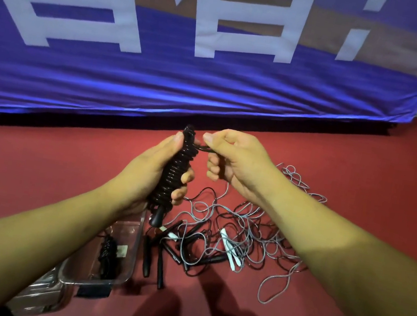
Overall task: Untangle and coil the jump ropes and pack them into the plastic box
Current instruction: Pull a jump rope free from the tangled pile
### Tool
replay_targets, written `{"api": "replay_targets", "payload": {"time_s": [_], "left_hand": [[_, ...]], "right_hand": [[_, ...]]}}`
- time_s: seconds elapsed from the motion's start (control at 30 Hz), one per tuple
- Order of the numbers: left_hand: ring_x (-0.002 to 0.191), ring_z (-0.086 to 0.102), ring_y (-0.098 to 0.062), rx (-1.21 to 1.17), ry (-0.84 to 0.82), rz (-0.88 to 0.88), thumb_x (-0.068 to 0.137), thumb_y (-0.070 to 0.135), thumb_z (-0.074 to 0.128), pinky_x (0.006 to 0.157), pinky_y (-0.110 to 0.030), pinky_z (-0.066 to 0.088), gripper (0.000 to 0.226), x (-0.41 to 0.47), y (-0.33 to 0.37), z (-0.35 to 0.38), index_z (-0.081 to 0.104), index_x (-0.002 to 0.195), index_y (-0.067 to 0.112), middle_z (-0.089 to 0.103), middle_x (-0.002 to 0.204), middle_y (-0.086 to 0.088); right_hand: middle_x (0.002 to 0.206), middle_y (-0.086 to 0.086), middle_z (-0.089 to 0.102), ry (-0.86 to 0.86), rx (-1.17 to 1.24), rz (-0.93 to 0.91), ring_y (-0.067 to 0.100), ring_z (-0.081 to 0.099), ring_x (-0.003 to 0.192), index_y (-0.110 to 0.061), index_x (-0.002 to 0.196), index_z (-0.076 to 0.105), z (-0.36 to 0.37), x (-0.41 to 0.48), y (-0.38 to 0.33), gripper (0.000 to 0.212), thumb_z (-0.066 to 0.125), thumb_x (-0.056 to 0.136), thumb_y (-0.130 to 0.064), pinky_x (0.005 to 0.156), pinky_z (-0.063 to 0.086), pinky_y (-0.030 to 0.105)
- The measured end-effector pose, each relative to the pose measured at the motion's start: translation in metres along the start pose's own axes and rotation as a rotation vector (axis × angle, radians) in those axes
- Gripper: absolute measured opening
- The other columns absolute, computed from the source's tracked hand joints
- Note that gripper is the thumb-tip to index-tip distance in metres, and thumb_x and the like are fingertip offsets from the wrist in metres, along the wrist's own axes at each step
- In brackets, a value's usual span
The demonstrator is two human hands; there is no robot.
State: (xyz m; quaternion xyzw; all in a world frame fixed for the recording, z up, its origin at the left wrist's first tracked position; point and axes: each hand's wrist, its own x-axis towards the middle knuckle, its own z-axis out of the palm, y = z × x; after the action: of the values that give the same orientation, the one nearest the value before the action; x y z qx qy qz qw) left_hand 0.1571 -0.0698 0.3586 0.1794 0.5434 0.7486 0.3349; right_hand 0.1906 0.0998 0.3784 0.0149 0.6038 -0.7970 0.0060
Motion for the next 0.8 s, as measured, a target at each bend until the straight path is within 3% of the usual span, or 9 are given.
{"api": "replay_targets", "payload": {"time_s": [0.07,0.1,0.23,0.4,0.53,0.67,0.8], "left_hand": [[0.039,0.040,-0.017,-0.084,-0.012,-0.021,0.089,0.060,0.045,0.045,-0.024,0.038,0.050,0.000,0.000,0.003,0.048,0.125,0.026,0.045,0.064,-0.005],[0.039,0.040,-0.015,-0.123,-0.013,-0.034,0.090,0.060,0.042,0.044,-0.023,0.037,0.048,0.000,0.001,0.004,0.050,0.122,0.025,0.044,0.063,-0.004],[0.038,0.038,-0.013,-0.190,-0.024,-0.070,0.091,0.062,0.036,0.042,-0.022,0.037,0.049,-0.002,0.006,0.005,0.063,0.093,0.021,0.042,0.063,-0.002],[0.037,0.039,-0.014,-0.223,-0.037,-0.166,0.093,0.063,0.036,0.042,-0.022,0.039,0.043,-0.006,0.005,0.004,0.052,0.109,0.027,0.041,0.063,-0.002],[0.038,0.039,-0.015,-0.221,-0.037,-0.210,0.094,0.061,0.039,0.042,-0.021,0.038,0.041,-0.008,0.005,0.004,0.061,0.099,0.026,0.042,0.062,-0.003],[0.037,0.039,-0.015,-0.253,-0.041,-0.237,0.093,0.059,0.040,0.042,-0.020,0.037,0.041,-0.009,0.012,0.004,0.063,0.096,0.026,0.042,0.060,-0.003],[0.038,0.039,-0.014,-0.253,-0.053,-0.253,0.094,0.058,0.039,0.042,-0.020,0.036,0.043,-0.010,0.015,0.001,0.070,0.090,0.029,0.042,0.061,-0.002]], "right_hand": [[0.063,0.009,0.051,-0.075,0.157,-0.006,0.020,0.049,0.058,-0.002,0.094,0.059,0.001,-0.004,-0.005,0.004,0.056,0.092,-0.005,0.056,0.045,0.031],[0.068,0.011,0.052,-0.107,0.217,-0.006,0.021,0.052,0.062,0.001,0.101,0.059,0.001,-0.005,-0.006,0.011,0.053,0.093,-0.004,0.061,0.048,0.031],[0.079,0.016,0.057,-0.171,0.225,-0.022,0.025,0.061,0.070,0.008,0.126,0.048,0.001,-0.005,-0.008,0.032,0.038,0.101,-0.010,0.070,0.055,0.034],[0.075,0.005,0.062,-0.018,-0.168,-0.174,0.017,0.054,0.067,-0.006,0.100,0.068,-0.001,-0.001,-0.005,0.016,0.054,0.095,-0.008,0.061,0.040,0.027],[0.082,0.010,0.068,-0.030,0.009,-0.142,0.014,0.056,0.064,0.003,0.090,0.066,0.003,-0.001,-0.004,0.010,0.056,0.090,-0.001,0.058,0.042,0.023],[0.087,0.009,0.073,-0.074,0.216,-0.065,0.010,0.064,0.064,-0.003,0.078,0.068,0.005,-0.002,-0.006,0.025,0.050,0.095,-0.003,0.061,0.053,0.018],[0.079,0.012,0.067,-0.029,0.303,-0.043,0.013,0.067,0.065,0.002,0.089,0.061,0.008,-0.001,-0.007,0.011,0.051,0.093,-0.001,0.064,0.056,0.019]]}}
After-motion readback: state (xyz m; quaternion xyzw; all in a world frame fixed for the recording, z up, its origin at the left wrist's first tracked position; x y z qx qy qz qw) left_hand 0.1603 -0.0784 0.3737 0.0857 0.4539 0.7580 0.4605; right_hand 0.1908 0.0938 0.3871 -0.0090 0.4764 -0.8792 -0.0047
